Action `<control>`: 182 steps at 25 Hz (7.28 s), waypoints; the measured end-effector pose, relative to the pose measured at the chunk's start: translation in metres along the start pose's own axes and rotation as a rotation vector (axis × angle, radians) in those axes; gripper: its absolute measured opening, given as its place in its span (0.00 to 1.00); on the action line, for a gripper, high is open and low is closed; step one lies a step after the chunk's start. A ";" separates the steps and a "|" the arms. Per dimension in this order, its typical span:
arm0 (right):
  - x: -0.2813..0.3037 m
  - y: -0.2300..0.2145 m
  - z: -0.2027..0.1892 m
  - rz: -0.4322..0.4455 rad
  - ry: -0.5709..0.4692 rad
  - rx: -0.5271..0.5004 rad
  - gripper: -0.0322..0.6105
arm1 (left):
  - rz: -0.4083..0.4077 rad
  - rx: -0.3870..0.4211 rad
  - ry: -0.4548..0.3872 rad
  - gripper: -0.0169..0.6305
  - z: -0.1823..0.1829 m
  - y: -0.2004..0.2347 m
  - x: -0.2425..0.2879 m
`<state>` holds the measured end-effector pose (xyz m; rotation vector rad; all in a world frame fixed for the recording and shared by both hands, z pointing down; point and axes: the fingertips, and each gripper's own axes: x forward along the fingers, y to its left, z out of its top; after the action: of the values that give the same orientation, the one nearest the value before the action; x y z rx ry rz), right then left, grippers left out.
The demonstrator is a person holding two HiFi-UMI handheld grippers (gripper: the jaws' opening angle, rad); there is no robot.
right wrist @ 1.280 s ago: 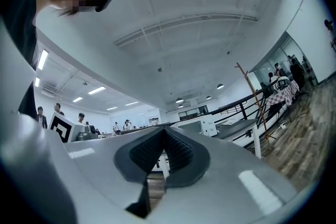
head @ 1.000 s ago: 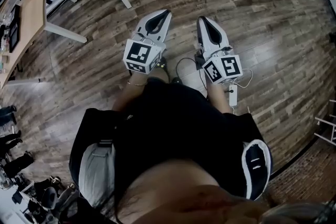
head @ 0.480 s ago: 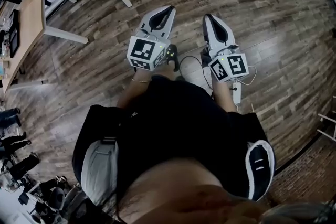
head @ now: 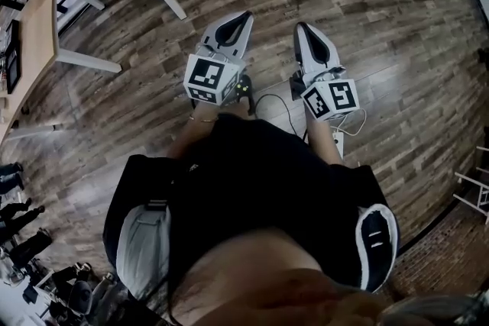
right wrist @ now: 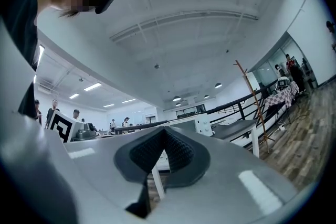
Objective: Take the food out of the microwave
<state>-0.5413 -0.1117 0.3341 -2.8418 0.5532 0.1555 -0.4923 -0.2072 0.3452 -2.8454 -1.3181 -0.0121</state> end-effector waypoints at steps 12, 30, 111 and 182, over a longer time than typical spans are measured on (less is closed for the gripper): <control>0.080 -0.048 -0.008 -0.014 0.025 -0.020 0.05 | -0.021 -0.024 -0.019 0.04 -0.004 0.062 0.073; 0.193 -0.081 -0.020 -0.018 0.075 -0.025 0.05 | -0.021 -0.084 -0.030 0.04 -0.008 0.161 0.145; 0.376 -0.195 -0.024 0.539 0.137 0.166 0.05 | 0.469 0.019 0.039 0.04 0.003 0.255 0.281; 0.608 -0.212 -0.077 0.539 0.255 0.090 0.05 | 0.463 -0.086 0.020 0.04 -0.028 0.480 0.377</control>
<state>0.1053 -0.1575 0.3630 -2.5715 1.3341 -0.1391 0.1180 -0.2304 0.3757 -3.1364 -0.6424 -0.0954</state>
